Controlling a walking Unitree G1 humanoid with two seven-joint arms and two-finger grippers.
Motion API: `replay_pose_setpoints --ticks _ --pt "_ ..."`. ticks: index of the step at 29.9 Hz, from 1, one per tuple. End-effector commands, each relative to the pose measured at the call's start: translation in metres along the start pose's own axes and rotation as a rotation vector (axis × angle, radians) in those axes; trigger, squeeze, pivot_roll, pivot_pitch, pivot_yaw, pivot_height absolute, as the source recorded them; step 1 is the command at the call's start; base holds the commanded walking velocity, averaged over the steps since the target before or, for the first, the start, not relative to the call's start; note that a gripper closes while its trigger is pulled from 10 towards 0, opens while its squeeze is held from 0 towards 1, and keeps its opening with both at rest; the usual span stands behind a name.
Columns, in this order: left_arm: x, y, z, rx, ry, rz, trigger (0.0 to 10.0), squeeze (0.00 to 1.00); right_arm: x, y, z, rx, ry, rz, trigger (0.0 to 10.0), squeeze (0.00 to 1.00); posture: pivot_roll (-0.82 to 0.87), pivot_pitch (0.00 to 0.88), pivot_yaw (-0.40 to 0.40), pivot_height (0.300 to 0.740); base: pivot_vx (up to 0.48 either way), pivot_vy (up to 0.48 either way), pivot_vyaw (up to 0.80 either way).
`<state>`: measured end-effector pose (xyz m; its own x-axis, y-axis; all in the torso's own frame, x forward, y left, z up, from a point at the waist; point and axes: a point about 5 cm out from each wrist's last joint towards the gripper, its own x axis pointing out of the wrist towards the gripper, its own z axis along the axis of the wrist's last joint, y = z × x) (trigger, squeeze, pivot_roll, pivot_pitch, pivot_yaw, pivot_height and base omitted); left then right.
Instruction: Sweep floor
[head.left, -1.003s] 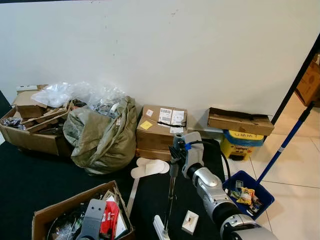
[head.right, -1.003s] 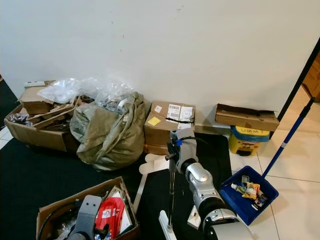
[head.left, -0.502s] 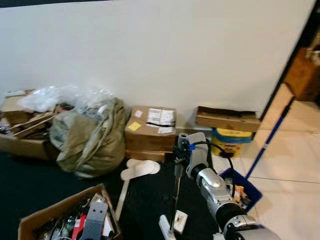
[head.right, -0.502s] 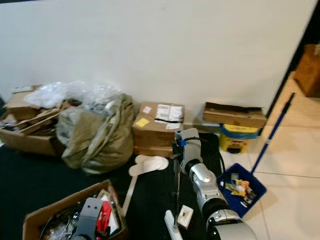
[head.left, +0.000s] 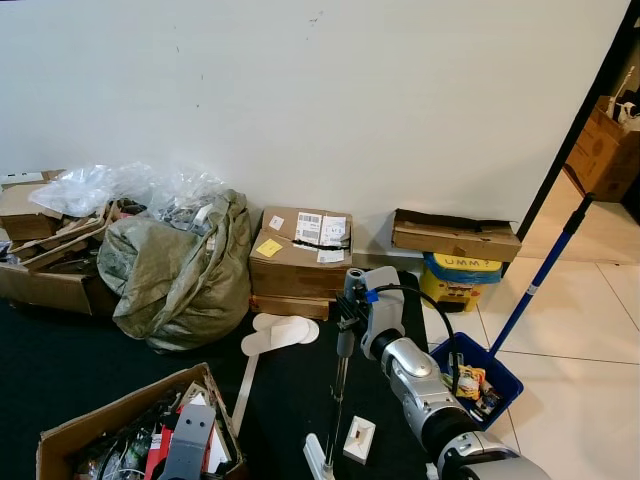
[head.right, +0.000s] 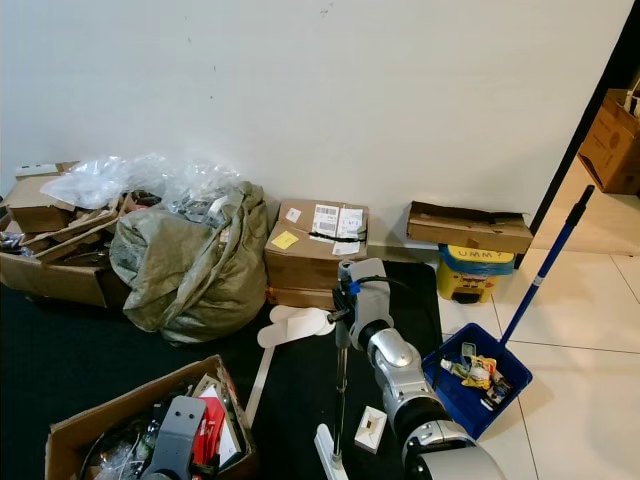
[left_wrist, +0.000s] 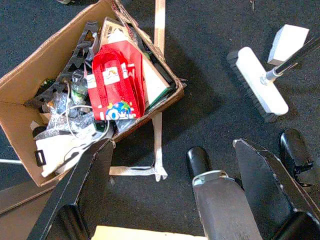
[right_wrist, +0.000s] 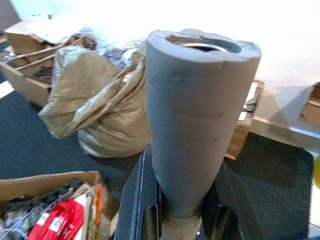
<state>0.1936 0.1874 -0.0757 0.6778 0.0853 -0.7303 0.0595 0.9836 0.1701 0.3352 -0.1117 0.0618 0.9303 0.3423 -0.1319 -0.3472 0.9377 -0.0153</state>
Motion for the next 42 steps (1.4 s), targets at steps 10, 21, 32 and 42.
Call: replay_pose_setpoints --ticks 10,21,32,42 --pt "-0.0016 0.0046 -0.007 0.019 0.028 0.011 10.0 0.0 0.0027 0.0041 0.0013 -0.028 -0.001 -0.058 10.0 0.0 -0.08 0.028 0.016 0.74 0.0 0.0 0.0" --pt "-0.0024 0.0042 -0.0096 0.018 0.033 0.01 10.0 0.0 0.0031 0.006 -0.0008 -0.055 0.015 -0.097 10.0 0.0 -0.08 0.034 0.014 0.74 0.0 0.0 0.0" --pt "-0.0028 0.0046 -0.0108 0.022 0.036 0.008 10.0 0.0 0.0031 0.0071 -0.0011 -0.063 0.013 -0.109 10.0 0.0 -0.08 0.028 0.011 0.74 0.0 0.0 0.0" --pt "-0.0014 0.0063 -0.0066 0.034 0.028 0.005 10.0 0.0 0.003 0.0087 -0.0018 -0.076 0.015 -0.098 10.0 0.0 -0.08 0.002 0.009 0.74 0.0 0.0 0.0"
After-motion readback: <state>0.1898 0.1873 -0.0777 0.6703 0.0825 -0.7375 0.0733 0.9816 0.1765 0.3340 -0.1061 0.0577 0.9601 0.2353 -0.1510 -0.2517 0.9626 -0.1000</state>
